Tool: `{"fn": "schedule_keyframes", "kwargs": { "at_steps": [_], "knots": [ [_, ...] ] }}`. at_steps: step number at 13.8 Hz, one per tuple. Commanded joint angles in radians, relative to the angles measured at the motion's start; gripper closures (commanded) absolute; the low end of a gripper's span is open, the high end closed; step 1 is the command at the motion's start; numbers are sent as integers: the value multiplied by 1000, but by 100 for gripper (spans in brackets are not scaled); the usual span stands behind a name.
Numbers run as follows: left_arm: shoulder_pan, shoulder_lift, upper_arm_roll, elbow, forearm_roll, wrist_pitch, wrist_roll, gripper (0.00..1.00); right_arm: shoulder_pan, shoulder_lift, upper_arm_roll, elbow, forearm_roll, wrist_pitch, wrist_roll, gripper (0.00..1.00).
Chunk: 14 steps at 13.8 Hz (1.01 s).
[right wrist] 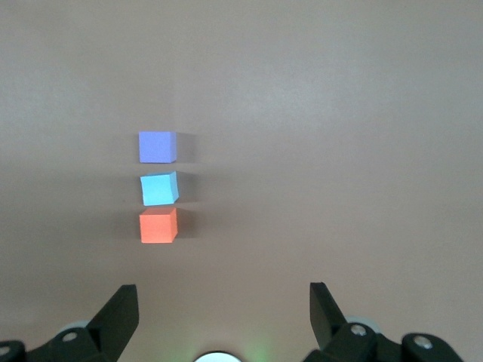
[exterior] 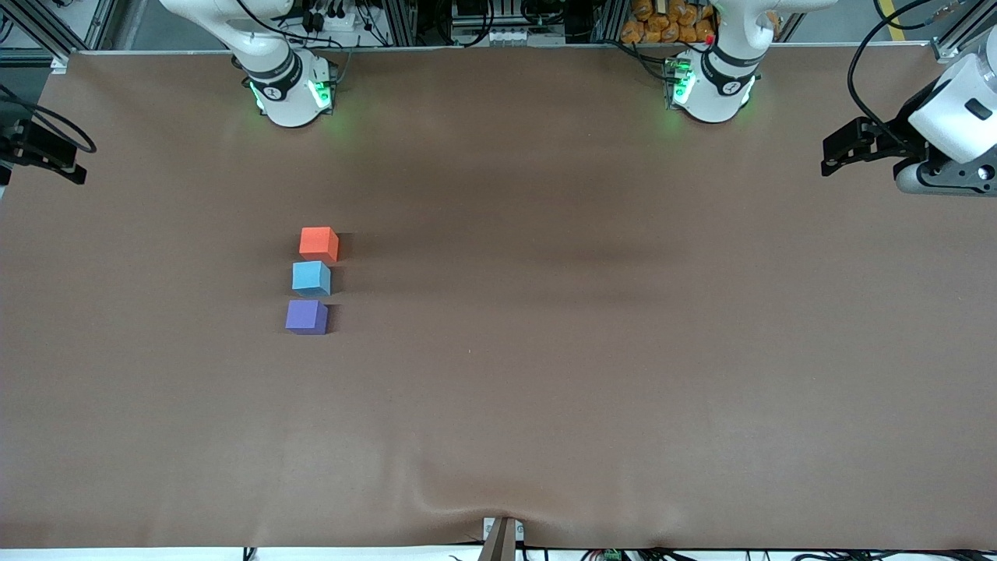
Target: Place blue block between orange and purple blocks
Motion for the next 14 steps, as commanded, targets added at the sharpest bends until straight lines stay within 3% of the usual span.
{"fn": "schedule_keyframes", "kwargs": {
  "at_steps": [1, 6, 14],
  "knots": [
    [4, 4, -3, 18, 6, -8, 6, 0, -26, -65, 7, -86, -17, 31, -64, 0],
    [6, 4, -3, 18, 6, -8, 8, 0, -23, -26, 7, -9, -45, 34, -53, 0],
    [6, 6, -3, 18, 8, -8, 8, 0, -15, -22, 7, -15, -25, 37, -45, 0]
  ]
}}
